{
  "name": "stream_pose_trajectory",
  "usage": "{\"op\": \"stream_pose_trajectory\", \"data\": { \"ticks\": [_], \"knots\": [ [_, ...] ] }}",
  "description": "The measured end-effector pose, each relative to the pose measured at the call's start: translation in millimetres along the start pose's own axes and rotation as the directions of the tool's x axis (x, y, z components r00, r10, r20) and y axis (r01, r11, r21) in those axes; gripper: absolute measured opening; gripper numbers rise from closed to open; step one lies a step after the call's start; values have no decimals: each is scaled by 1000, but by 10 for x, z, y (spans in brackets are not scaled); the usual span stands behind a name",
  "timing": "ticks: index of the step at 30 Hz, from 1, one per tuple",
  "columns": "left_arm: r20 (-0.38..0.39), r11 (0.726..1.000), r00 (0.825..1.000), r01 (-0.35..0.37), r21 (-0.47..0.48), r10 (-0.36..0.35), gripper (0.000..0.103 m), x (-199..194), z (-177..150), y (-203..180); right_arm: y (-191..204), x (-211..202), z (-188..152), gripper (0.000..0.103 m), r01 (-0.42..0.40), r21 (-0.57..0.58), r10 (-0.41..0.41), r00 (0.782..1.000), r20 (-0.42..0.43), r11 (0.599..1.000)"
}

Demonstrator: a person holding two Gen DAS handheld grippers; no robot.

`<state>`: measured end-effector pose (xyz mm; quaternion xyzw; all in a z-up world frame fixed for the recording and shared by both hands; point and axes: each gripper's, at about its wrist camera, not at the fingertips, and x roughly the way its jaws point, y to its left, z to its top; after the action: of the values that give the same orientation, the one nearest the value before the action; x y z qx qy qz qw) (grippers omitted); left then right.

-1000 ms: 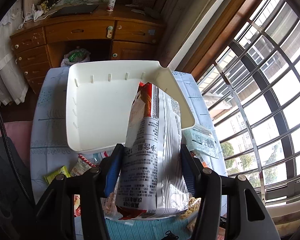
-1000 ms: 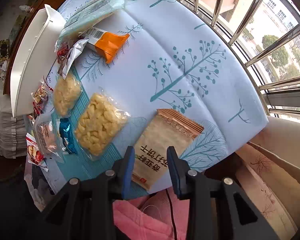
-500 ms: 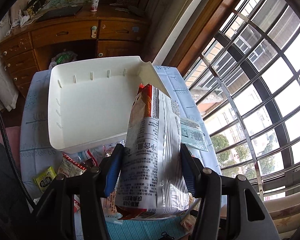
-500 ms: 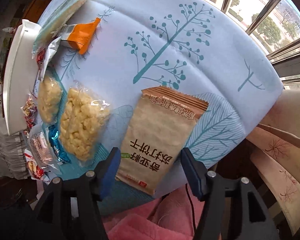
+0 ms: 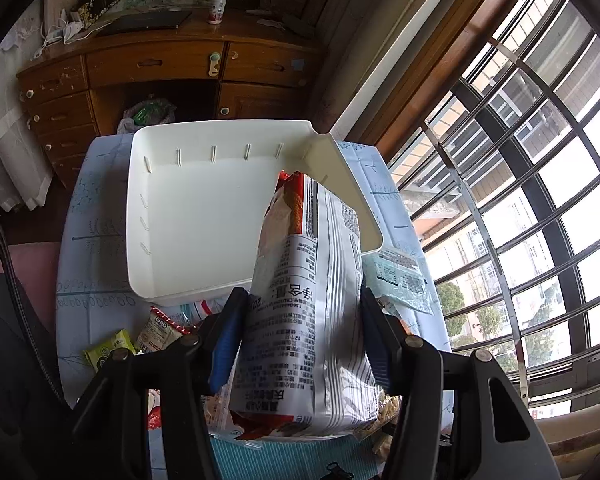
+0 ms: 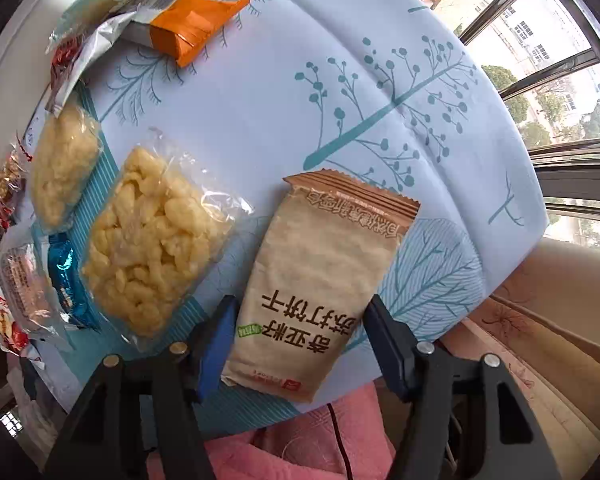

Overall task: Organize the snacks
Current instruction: 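Carry the white-and-red bag over the white bin with left while right grasps the tan biscuit bag, then lower both bags into the white bin and open both tools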

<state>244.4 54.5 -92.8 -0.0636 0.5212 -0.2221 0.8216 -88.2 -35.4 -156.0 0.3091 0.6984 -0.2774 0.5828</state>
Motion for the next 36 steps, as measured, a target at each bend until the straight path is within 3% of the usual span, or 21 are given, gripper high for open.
{"op": "stream_pose_trajectory", "data": {
  "ticks": [2, 8, 12, 15, 19, 22, 24, 27, 31, 34, 36],
  "knots": [
    [4, 1000, 1000, -4, -5, 4, 53, -10, 3, 19, -72, -58, 35, 61, -52, 8, 52, 998, 26, 999],
    [44, 1000, 999, -6, -21, 7, 53, -76, 54, 77, -283, -376, 143, 60, -75, 31, 69, 986, 149, 997],
    [81, 999, 997, -4, -32, 7, 53, -107, 121, 141, -239, -809, 248, 60, -135, -18, 134, 941, 312, 991],
    [116, 999, 993, 4, -48, 1, 53, -123, 179, 214, -29, -1150, 322, 60, -173, -120, 208, 870, 447, 978],
    [172, 997, 985, 7, -70, 5, 53, -111, 256, 358, 379, -1550, 439, 60, -175, -311, 333, 739, 585, 934],
    [202, 996, 979, 1, -86, 17, 53, -81, 329, 468, 773, -1757, 558, 60, -152, -452, 434, 649, 625, 879],
    [218, 995, 976, -9, -96, 30, 53, -52, 351, 531, 1038, -1838, 610, 61, -119, -524, 478, 611, 631, 843],
    [231, 993, 972, -24, -119, 51, 53, 16, 403, 664, 1486, -1879, 635, 61, -53, -610, 521, 583, 624, 790],
    [232, 987, 970, -37, -155, 73, 53, 143, 444, 824, 1907, -1852, 640, 61, -19, -690, 576, 567, 589, 724],
    [209, 982, 974, -52, -181, 90, 53, 253, 471, 929, 2182, -1790, 700, 61, -11, -724, 601, 567, 563, 689],
    [224, 979, 971, -38, -200, 84, 56, 262, 476, 972, 2288, -1750, 740, 62, -8, -732, 600, 579, 552, 681]
  ]
}}
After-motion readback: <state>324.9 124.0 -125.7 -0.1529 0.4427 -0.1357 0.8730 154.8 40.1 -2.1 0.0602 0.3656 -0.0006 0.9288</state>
